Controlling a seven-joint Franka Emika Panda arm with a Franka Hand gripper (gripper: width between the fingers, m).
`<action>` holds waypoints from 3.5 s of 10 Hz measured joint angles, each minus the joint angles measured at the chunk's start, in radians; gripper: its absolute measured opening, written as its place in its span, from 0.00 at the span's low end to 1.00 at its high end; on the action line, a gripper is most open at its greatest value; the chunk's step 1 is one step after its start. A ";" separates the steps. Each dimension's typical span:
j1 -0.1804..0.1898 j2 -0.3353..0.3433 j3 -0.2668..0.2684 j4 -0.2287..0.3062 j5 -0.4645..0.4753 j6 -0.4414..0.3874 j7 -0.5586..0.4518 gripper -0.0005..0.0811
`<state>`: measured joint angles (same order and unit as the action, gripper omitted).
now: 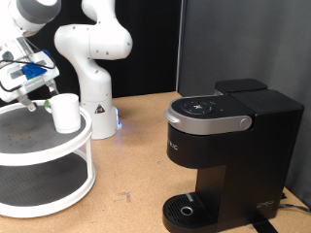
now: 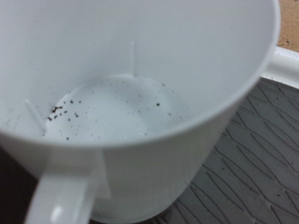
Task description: Make a cup of coffee with the keurig machine
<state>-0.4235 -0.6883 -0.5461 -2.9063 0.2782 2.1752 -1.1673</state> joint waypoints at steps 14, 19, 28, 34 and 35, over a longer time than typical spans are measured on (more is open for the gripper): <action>0.009 0.004 0.028 -0.008 0.014 0.005 0.027 0.09; 0.008 -0.035 0.067 0.057 0.030 -0.089 0.123 0.09; 0.068 -0.084 0.162 0.112 0.109 -0.164 0.229 0.09; 0.192 0.046 0.328 0.121 0.251 0.096 0.373 0.09; 0.222 0.071 0.335 0.127 0.279 0.131 0.372 0.09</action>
<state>-0.2016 -0.6169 -0.2107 -2.7792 0.5577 2.3058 -0.7951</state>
